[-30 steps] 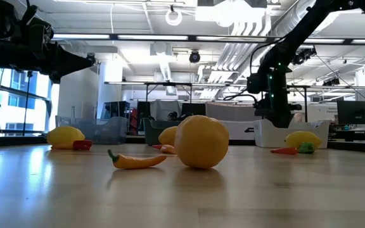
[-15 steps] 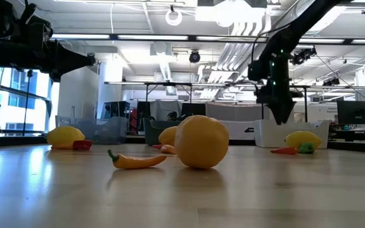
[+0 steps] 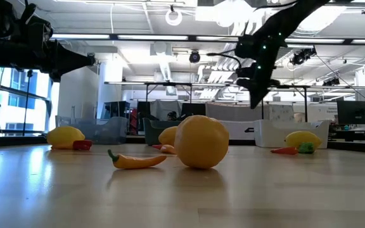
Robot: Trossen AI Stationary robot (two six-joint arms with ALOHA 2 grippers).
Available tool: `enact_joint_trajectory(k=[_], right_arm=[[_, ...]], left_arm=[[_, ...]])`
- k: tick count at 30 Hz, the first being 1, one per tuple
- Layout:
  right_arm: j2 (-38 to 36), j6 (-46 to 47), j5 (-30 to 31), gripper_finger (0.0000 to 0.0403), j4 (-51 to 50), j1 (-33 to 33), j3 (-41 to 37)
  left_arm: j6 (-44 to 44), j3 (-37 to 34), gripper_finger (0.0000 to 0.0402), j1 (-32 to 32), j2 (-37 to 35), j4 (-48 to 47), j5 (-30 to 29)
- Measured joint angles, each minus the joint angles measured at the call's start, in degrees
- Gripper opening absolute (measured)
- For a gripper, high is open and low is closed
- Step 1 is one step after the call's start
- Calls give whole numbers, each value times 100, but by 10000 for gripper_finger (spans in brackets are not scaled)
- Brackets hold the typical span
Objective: Sort produce into baskets
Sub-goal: Put the green chili pepper into the white bin
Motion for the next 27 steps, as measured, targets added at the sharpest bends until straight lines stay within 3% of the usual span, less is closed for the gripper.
enact_joint_trajectory(k=[7, 22, 27], right_arm=[[0, 291, -1034, 2, 1606, 649, -668], [0, 469, -1078, 0, 4614, 1920, -1963], [0, 503, -1084, 0, 5220, 2120, -2319]], left_arm=[[571, 0, 0, 0, -1, 260, -132], [871, 11, 0, 7, 33, 776, -404], [845, 414, 0, -2, 132, -129, -211]])
